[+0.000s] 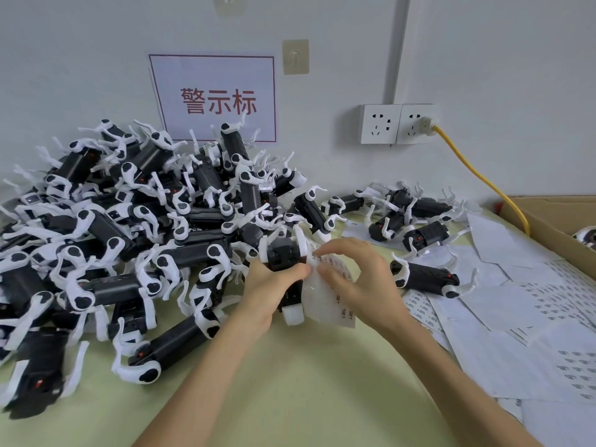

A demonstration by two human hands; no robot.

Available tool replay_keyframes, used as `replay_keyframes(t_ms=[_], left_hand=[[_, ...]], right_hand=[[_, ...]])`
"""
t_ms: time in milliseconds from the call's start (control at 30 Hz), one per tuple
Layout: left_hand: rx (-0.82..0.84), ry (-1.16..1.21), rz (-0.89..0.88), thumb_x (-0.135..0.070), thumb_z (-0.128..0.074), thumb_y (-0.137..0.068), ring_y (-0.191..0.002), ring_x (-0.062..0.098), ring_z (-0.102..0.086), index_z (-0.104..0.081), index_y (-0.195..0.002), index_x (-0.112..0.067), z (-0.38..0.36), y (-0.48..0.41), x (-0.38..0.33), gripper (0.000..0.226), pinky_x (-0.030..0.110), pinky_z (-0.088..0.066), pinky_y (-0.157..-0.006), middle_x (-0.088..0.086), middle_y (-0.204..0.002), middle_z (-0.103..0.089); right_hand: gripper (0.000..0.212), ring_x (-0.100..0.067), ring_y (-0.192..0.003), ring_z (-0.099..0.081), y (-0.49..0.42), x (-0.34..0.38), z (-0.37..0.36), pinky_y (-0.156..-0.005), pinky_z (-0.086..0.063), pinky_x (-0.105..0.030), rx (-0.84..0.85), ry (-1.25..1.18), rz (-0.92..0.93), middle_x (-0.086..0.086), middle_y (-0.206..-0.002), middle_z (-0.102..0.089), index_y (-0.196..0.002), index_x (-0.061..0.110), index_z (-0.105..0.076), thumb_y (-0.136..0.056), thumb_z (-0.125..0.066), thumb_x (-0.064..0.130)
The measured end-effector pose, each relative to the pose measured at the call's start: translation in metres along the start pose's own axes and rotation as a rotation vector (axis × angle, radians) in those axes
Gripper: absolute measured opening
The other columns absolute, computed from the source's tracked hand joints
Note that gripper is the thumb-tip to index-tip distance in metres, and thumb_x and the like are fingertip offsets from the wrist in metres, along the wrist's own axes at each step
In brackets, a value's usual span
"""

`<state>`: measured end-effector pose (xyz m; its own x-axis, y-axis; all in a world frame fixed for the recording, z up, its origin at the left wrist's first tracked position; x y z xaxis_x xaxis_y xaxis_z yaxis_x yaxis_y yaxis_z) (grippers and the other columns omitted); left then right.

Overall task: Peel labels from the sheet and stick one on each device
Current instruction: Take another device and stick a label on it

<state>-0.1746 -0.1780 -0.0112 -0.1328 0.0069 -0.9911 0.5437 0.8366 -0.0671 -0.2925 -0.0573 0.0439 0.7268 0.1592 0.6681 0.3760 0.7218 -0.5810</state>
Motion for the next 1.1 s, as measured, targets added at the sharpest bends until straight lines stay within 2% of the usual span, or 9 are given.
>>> replay_keyframes(t_ms=[100,167,267,400,500,600,767,867,1100], left_hand=[[0.02,-0.036,-0.071,-0.007,-0.081,-0.069,-0.077,0.015,-0.071,-0.076,-0.078,-0.017,-0.006,0.002,-0.005,0.014,0.027,-0.058,-0.066,0.005,-0.079,-0.075],[0.01,-0.073,-0.121,0.001,-0.08,-0.075,-0.076,0.013,-0.071,-0.078,-0.075,-0.021,-0.007,0.002,-0.008,0.022,0.023,-0.057,-0.066,0.004,-0.078,-0.076],[0.002,-0.095,-0.175,-0.011,-0.08,-0.067,-0.074,0.011,-0.07,-0.078,-0.078,-0.013,-0.008,0.004,-0.013,0.012,0.023,-0.058,-0.066,0.01,-0.079,-0.076],[0.012,-0.141,-0.232,-0.017,-0.078,-0.065,-0.072,0.011,-0.067,-0.075,-0.087,-0.003,-0.011,0.006,-0.016,0.026,0.024,-0.056,-0.066,0.015,-0.082,-0.075],[0.04,-0.168,-0.247,-0.015,-0.078,-0.067,-0.065,0.011,-0.06,-0.07,-0.075,-0.013,-0.015,0.007,-0.017,0.011,0.02,-0.051,-0.06,0.003,-0.067,-0.067],[0.072,-0.241,-0.28,-0.013,-0.076,-0.067,-0.06,0.009,-0.052,-0.064,-0.066,-0.019,-0.018,0.007,-0.02,0.014,0.016,-0.045,-0.057,-0.005,-0.061,-0.057],[0.104,-0.264,-0.292,-0.011,-0.072,-0.065,-0.063,0.011,-0.051,-0.067,-0.072,-0.02,-0.022,0.009,-0.021,0.012,0.019,-0.046,-0.059,-0.003,-0.064,-0.059],[0.097,-0.275,-0.295,-0.012,-0.073,-0.064,-0.06,0.007,-0.051,-0.067,-0.07,-0.029,-0.022,0.009,-0.021,0.019,0.016,-0.045,-0.057,-0.011,-0.061,-0.058],[0.09,-0.3,-0.306,-0.014,-0.074,-0.064,-0.057,0.009,-0.045,-0.064,-0.073,-0.022,-0.022,0.009,-0.021,0.016,0.014,-0.041,-0.054,-0.01,-0.059,-0.051]], right_hand=[[0.009,-0.006,-0.096,-0.064,-0.001,-0.003,0.0,-0.078,-0.045,-0.018,-0.026,-0.022,-0.023,0.016,-0.1,-0.071,-0.097,0.026,-0.077,-0.089,-0.078,0.023],[0.006,-0.003,-0.089,-0.066,-0.001,-0.009,-0.001,-0.072,-0.048,-0.017,-0.025,-0.043,-0.07,0.018,-0.093,-0.073,-0.094,0.025,-0.077,-0.089,-0.079,0.023],[0.002,-0.002,-0.085,-0.068,-0.001,-0.018,-0.003,-0.068,-0.049,-0.013,-0.007,-0.063,-0.132,0.019,-0.086,-0.074,-0.089,0.024,-0.078,-0.088,-0.079,0.023],[0.007,0.0,-0.084,-0.069,-0.001,-0.022,-0.003,-0.066,-0.05,-0.012,0.015,-0.049,-0.15,0.02,-0.082,-0.073,-0.084,0.024,-0.079,-0.088,-0.078,0.019],[0.012,0.001,-0.081,-0.069,0.0,-0.023,-0.003,-0.064,-0.047,-0.01,0.011,-0.016,-0.144,0.02,-0.078,-0.072,-0.078,0.024,-0.078,-0.087,-0.076,0.016],[0.018,-0.001,-0.077,-0.068,0.0,-0.022,0.0,-0.066,-0.05,-0.013,-0.001,0.019,-0.13,0.019,-0.074,-0.071,-0.074,0.026,-0.076,-0.086,-0.074,0.013],[0.017,-0.003,-0.077,-0.068,0.0,-0.024,0.003,-0.069,-0.052,-0.019,-0.022,0.031,-0.138,0.019,-0.075,-0.072,-0.075,0.025,-0.076,-0.086,-0.071,0.013],[0.016,-0.003,-0.077,-0.067,-0.001,-0.026,0.003,-0.069,-0.053,-0.021,-0.024,0.042,-0.14,0.017,-0.077,-0.072,-0.077,0.023,-0.076,-0.088,-0.069,0.014],[0.018,-0.002,-0.08,-0.064,-0.002,-0.029,0.003,-0.068,-0.045,-0.01,-0.023,0.076,-0.146,0.016,-0.08,-0.072,-0.083,0.023,-0.075,-0.095,-0.066,0.014]])
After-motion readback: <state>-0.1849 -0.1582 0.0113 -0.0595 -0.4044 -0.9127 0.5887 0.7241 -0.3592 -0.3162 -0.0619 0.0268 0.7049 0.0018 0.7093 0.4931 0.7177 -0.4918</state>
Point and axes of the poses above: each hand's wrist, its own y-axis away from the middle knuckle, its own z-axis out of the back of the hand, x = y × z, the point moved 10 cm from there along -y, towards the middle knuckle
